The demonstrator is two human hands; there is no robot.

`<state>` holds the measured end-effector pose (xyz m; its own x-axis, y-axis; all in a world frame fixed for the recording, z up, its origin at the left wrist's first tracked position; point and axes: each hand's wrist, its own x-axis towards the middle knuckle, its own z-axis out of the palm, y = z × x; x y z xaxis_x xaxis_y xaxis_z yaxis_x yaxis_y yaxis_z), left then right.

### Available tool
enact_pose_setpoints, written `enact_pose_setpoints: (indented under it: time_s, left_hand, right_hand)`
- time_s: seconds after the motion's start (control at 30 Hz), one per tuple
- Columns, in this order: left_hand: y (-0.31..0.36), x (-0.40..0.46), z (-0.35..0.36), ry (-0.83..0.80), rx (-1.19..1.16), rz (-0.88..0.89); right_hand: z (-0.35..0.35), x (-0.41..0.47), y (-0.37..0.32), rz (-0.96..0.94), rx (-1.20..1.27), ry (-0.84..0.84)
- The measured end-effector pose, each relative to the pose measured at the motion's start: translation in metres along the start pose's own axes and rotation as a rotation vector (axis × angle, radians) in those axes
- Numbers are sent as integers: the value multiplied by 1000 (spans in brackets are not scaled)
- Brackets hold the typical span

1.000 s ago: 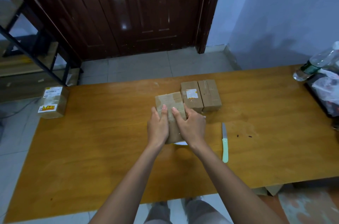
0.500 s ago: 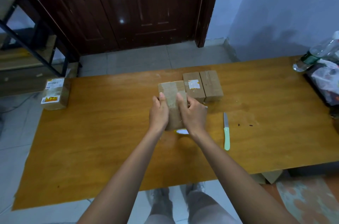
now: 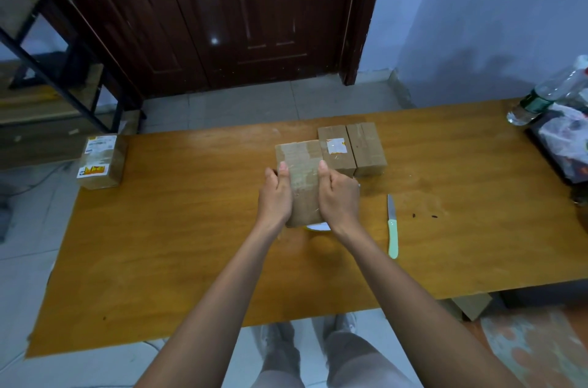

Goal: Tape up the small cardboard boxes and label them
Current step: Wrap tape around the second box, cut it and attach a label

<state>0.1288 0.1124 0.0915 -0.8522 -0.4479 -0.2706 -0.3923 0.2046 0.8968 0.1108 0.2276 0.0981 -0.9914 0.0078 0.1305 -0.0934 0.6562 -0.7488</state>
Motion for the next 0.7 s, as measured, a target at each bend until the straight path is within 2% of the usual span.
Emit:
enact_pose_setpoints:
  time_s: [0.1, 0.2, 0.3, 0.37, 0.43, 0.6, 0.7]
  left_hand:
    - [5, -2, 0, -15, -43, -93]
    - [10, -2, -4, 94, 14, -59]
    - [14, -3, -6, 101, 3, -30]
    - [15, -9, -6, 63, -65, 9]
    - [15, -17, -5, 31, -117, 44]
    - [12, -19, -2, 83, -209, 81]
    - [12, -22, 2, -2, -324, 10]
  right_hand:
    - [-5, 3, -4, 19, -113, -33]
    - [-9, 2, -8, -24, -191, -5]
    - [-5, -5, -14, 7, -20, -150]
    - [-3, -6, -15, 193, 206, -281]
    - [-5, -3, -11, 342, 408, -300]
    - [0, -1, -1, 339, 448, -258]
    - [5, -4, -5, 318, 400, -213]
